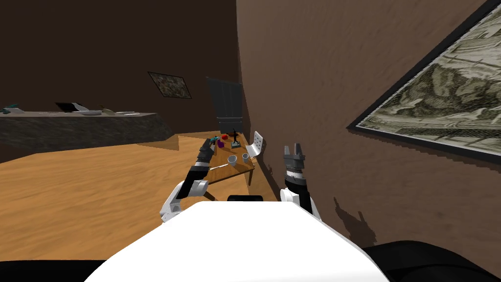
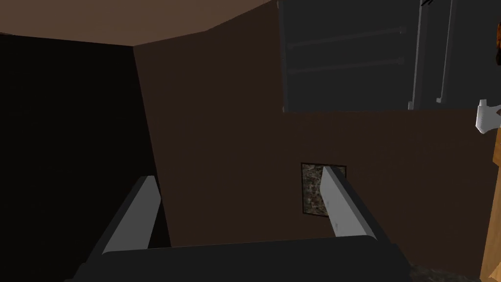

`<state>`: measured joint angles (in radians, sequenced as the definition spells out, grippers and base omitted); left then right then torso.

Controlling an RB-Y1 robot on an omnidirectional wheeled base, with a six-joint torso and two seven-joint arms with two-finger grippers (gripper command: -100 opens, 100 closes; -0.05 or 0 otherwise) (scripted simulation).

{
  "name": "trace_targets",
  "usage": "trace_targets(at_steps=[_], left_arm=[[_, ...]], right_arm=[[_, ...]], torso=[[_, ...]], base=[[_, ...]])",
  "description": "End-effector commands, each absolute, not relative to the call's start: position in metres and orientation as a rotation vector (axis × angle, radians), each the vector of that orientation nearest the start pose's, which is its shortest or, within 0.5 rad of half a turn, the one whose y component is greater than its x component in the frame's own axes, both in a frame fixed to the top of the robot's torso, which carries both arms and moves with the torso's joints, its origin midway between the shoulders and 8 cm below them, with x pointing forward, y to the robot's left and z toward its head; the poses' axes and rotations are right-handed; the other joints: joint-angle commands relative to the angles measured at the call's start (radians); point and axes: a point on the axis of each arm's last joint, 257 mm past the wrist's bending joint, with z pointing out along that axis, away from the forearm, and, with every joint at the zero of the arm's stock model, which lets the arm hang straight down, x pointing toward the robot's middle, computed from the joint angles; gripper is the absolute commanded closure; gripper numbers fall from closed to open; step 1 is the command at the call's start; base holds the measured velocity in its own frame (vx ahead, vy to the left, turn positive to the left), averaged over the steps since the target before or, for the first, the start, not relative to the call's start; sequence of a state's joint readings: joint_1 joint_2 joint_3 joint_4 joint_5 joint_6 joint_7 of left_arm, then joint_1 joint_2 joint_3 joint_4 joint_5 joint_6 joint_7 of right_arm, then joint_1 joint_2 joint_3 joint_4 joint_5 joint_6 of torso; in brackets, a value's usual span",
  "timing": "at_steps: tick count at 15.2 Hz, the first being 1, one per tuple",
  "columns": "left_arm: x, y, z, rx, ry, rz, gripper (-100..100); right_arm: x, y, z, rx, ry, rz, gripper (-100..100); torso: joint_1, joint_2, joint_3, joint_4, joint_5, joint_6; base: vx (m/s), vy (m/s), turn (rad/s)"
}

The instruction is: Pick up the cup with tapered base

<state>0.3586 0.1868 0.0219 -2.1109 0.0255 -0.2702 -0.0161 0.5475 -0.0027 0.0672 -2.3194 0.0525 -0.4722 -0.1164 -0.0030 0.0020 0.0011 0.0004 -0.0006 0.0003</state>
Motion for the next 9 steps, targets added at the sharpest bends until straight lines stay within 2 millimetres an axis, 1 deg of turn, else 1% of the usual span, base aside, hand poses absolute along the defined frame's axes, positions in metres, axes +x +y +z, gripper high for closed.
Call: trace_targets(at_steps=[1, 2, 3, 4, 5, 6, 8, 9], left_arm=[[0.429, 0.283, -0.060, -0.766, 0.962, -1.221, -100], [0.440, 0.285, -0.070, -0.798, 0.990, -1.224, -100], [0.440, 0.285, -0.071, -0.801, 0.993, -1.222, -100], [0.451, 0.288, -0.081, -0.834, 1.018, -1.224, -100], [0.452, 0.288, -0.083, -0.840, 1.024, -1.220, -100], [0.462, 0.291, -0.092, -0.871, 1.044, -1.224, -100], [0.463, 0.292, -0.096, -0.884, 1.055, -1.217, -100], [0.475, 0.295, -0.107, -0.925, 1.081, -1.214, -100]], right_arm=[[0.341, -0.256, 0.021, 0.705, 0.637, 1.421, 0], [0.341, -0.256, 0.021, 0.705, 0.637, 1.421, 0], [0.341, -0.256, 0.021, 0.705, 0.637, 1.421, 0], [0.341, -0.256, 0.021, 0.705, 0.637, 1.421, 0], [0.341, -0.256, 0.021, 0.705, 0.637, 1.421, 0], [0.341, -0.256, 0.021, 0.705, 0.637, 1.421, 0], [0.341, -0.256, 0.021, 0.705, 0.637, 1.421, 0], [0.341, -0.256, 0.021, 0.705, 0.637, 1.420, 0]], torso=[[0.000, 0.000, 0.000, 0.000, 0.000, 0.000], [0.000, 0.000, 0.000, 0.000, 0.000, 0.000], [0.000, -0.001, 0.000, 0.000, 0.000, 0.000], [0.000, -0.001, 0.000, 0.000, 0.000, 0.000], [0.001, -0.001, 0.000, 0.000, 0.000, 0.000], [0.001, -0.001, -0.001, 0.000, 0.000, 0.000], [0.001, -0.001, -0.001, 0.000, 0.000, 0.000], [0.001, -0.001, -0.001, 0.000, 0.000, 0.000]], base=[[-0.018, -0.036, -0.037], [-0.020, -0.036, -0.047], [-0.021, -0.034, -0.040], [-0.021, -0.036, -0.047], [-0.018, -0.033, -0.039], [-0.015, -0.035, -0.046], [-0.011, -0.030, -0.027], [-0.007, -0.031, -0.035]])
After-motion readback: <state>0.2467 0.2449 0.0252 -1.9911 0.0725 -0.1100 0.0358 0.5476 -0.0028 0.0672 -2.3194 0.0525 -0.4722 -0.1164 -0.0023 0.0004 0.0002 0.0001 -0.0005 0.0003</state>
